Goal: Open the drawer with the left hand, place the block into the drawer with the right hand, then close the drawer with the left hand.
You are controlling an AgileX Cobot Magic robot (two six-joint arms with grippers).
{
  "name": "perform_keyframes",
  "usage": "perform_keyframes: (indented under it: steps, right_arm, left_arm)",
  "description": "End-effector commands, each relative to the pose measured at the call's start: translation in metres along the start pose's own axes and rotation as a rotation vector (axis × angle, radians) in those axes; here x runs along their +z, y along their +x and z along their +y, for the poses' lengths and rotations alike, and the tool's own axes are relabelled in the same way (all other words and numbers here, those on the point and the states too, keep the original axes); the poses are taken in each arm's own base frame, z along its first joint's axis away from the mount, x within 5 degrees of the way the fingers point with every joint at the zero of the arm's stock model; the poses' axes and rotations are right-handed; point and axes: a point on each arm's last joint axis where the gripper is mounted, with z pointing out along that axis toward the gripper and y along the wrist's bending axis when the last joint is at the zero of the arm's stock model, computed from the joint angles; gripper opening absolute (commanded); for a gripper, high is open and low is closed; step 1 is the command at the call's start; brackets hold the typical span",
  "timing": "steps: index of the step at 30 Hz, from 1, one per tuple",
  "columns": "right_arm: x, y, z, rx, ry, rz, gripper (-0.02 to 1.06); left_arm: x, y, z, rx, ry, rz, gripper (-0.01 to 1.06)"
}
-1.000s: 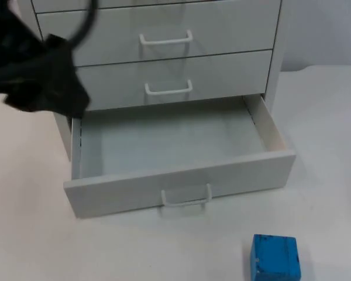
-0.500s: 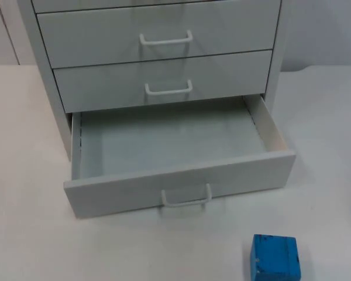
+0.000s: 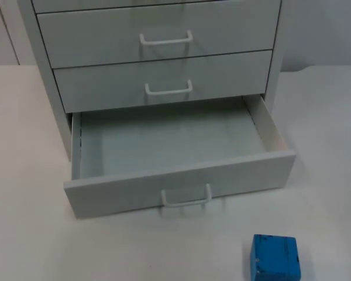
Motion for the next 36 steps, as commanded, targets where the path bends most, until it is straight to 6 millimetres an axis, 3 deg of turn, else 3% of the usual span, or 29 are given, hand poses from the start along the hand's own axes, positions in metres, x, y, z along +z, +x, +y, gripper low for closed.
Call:
perform_keyframes:
  steps: [1, 8, 13, 17, 18, 22, 23, 28, 36]
  right_arm:
    - [-0.001, -0.001, 0.010, -0.073, -0.100, -0.009, 1.05]
    - [0.000, 0.001, 0.020, -0.139, -0.145, 0.007, 1.05]
    - [0.004, 0.003, 0.048, -0.279, -0.229, 0.011, 1.05]
    - [0.027, 0.008, 0.086, -0.432, -0.267, 0.059, 1.05]
    - [0.027, 0.008, 0.086, -0.432, -0.267, 0.059, 1.05]
    - [0.054, 0.016, 0.122, -0.671, -0.248, 0.120, 1.05]
    - [0.054, 0.016, 0.122, -0.671, -0.248, 0.120, 1.05]
    - [0.086, 0.005, 0.160, -0.833, -0.206, 0.194, 1.05]
    - [0.129, -0.005, 0.172, -1.006, -0.094, 0.312, 1.05]
  left_arm:
    - [-0.007, 0.007, 0.005, -0.021, -0.012, -0.017, 1.05]
    - [-0.017, 0.015, 0.011, -0.038, -0.015, -0.033, 1.05]
    - [-0.021, 0.018, 0.013, -0.044, -0.016, -0.044, 1.05]
    - [-0.021, 0.019, 0.013, -0.045, -0.015, -0.047, 1.05]
    - [-0.021, 0.019, 0.013, -0.045, -0.015, -0.047, 1.05]
    - [-0.021, 0.019, 0.013, -0.045, -0.015, -0.047, 1.05]
    - [-0.021, 0.019, 0.013, -0.045, -0.015, -0.047, 1.05]
    - [-0.021, 0.019, 0.013, -0.046, -0.014, -0.047, 1.05]
    - [-0.021, 0.020, 0.012, -0.049, 0.001, -0.032, 1.05]
